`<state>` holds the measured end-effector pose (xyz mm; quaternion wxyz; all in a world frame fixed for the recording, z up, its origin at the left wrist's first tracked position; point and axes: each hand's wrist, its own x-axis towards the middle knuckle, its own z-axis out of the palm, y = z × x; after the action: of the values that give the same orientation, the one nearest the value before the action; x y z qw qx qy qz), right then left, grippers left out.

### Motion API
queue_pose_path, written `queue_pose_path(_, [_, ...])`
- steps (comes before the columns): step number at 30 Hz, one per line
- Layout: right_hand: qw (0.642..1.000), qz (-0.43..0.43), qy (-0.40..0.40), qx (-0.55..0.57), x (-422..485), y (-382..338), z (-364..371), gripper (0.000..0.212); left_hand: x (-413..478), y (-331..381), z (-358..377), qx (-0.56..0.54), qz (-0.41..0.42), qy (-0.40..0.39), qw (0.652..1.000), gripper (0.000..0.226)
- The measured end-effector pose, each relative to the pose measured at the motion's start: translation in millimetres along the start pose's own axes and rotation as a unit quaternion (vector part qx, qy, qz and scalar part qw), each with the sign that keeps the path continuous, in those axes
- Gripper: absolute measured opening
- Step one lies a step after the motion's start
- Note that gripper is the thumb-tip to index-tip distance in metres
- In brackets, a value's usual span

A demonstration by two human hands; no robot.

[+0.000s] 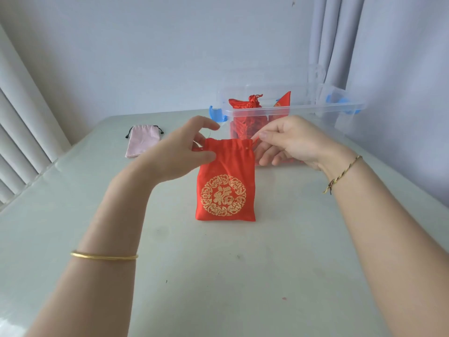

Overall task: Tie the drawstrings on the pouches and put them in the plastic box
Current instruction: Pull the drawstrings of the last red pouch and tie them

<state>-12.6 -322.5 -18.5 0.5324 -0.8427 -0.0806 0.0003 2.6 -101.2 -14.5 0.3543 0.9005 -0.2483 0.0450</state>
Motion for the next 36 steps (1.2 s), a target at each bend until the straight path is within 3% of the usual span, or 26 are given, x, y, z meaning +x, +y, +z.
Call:
queue_pose_path(13, [0.995, -0.023, 0.075, -0.054, -1, -4, 3, 0.019, 4, -16, -8, 0.032, -0.078, 0.13, 0.988, 0.018])
queue_pose_path(20, [0.979, -0.017, 0.152, -0.133, 0, 1, -4, 0.018, 5, -22, -5, -0.048, -0.091, 0.145, 0.984, 0.024])
queue_pose_path(28, [0.96, 0.002, 0.186, -0.212, -5, 4, -9, 0.035, 5, -21, -7, 0.003, -0.099, 0.142, 0.985, 0.015])
queue_pose_path(30, [0.971, 0.029, 0.174, -0.159, -4, 7, -9, 0.038, 6, -22, -7, 0.017, -0.109, 0.148, 0.983, 0.016])
queue_pose_path(33, [0.987, 0.097, 0.129, 0.022, -3, 11, -9, 0.037, 6, -24, -4, 0.018, -0.118, 0.163, 0.979, 0.025])
queue_pose_path(36, [0.958, 0.175, 0.05, 0.222, -1, 17, -10, 0.037, 8, -22, -2, -0.044, -0.148, 0.175, 0.972, 0.036])
